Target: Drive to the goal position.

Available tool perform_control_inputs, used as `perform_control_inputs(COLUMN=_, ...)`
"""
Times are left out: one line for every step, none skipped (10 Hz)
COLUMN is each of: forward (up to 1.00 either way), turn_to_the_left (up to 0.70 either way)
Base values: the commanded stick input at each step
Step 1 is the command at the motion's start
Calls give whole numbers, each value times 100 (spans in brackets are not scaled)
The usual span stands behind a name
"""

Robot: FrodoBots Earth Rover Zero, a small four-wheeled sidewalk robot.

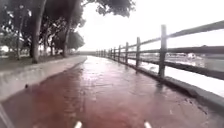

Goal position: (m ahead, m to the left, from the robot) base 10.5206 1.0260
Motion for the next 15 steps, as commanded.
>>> perform_control_inputs(forward=50, turn_to_the_left=0)
perform_control_inputs(forward=50, turn_to_the_left=0)
perform_control_inputs(forward=50, turn_to_the_left=0)
perform_control_inputs(forward=50, turn_to_the_left=0)
perform_control_inputs(forward=50, turn_to_the_left=0)
perform_control_inputs(forward=50, turn_to_the_left=0)
perform_control_inputs(forward=50, turn_to_the_left=0)
perform_control_inputs(forward=50, turn_to_the_left=0)
perform_control_inputs(forward=50, turn_to_the_left=0)
perform_control_inputs(forward=50, turn_to_the_left=0)
perform_control_inputs(forward=50, turn_to_the_left=0)
perform_control_inputs(forward=50, turn_to_the_left=0)
perform_control_inputs(forward=50, turn_to_the_left=0)
perform_control_inputs(forward=50, turn_to_the_left=0)
perform_control_inputs(forward=50, turn_to_the_left=0)
